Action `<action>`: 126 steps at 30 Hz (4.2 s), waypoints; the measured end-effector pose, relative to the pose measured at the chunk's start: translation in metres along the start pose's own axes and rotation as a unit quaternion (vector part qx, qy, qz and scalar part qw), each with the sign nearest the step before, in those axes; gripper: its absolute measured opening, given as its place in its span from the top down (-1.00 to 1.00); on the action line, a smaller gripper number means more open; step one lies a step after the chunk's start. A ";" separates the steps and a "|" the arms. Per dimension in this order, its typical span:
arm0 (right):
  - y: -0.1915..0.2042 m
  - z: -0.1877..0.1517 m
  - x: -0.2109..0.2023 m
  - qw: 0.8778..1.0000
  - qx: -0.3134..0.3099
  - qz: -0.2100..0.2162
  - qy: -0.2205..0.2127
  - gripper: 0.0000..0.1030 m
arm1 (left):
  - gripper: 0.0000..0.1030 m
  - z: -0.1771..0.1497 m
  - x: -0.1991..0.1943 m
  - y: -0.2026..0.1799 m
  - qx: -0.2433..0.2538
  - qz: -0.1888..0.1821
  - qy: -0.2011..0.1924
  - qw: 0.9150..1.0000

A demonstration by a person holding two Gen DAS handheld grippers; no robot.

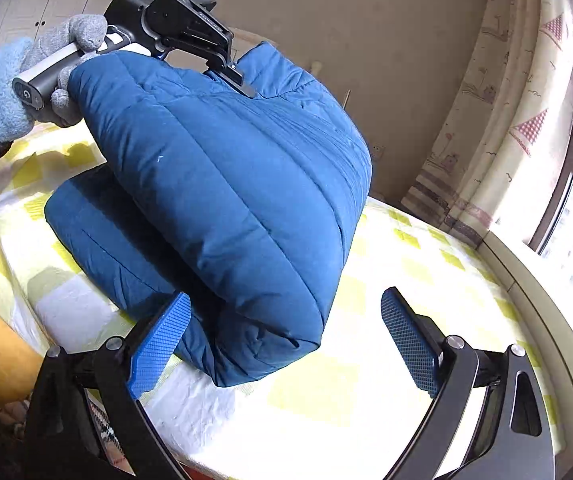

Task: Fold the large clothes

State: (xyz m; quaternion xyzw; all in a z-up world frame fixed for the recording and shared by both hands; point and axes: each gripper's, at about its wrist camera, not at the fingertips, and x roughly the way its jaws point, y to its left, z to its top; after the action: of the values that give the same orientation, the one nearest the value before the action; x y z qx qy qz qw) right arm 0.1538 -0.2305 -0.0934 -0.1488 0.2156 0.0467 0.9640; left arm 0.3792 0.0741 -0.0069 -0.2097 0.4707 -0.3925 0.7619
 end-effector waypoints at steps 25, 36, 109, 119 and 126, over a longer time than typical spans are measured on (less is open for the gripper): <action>0.028 -0.012 0.021 0.994 -0.097 0.003 0.057 0.22 | 0.68 -0.100 -0.064 0.095 -0.062 -0.042 -0.147 0.986; 0.059 0.092 -0.025 0.979 0.050 0.193 -0.048 0.13 | 0.66 -0.104 -0.054 0.101 -0.082 -0.050 -0.152 0.984; -0.008 0.192 0.270 0.969 0.026 0.188 0.158 0.03 | -0.94 -0.001 0.021 0.066 0.019 0.395 -0.149 0.906; -0.005 0.144 0.299 0.955 0.078 0.227 0.173 0.03 | -0.94 0.001 0.024 0.071 0.010 0.396 -0.146 0.906; -0.001 0.159 0.237 0.978 0.049 0.118 0.164 -0.73 | -0.96 -0.001 0.009 0.089 -0.030 0.335 -0.134 0.932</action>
State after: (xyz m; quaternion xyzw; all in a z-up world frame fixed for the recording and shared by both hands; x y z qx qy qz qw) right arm 0.4318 -0.1769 -0.0580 -0.0805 0.3888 0.1247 0.9093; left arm 0.4165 0.1206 -0.0741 -0.1133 0.4184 -0.0684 0.8986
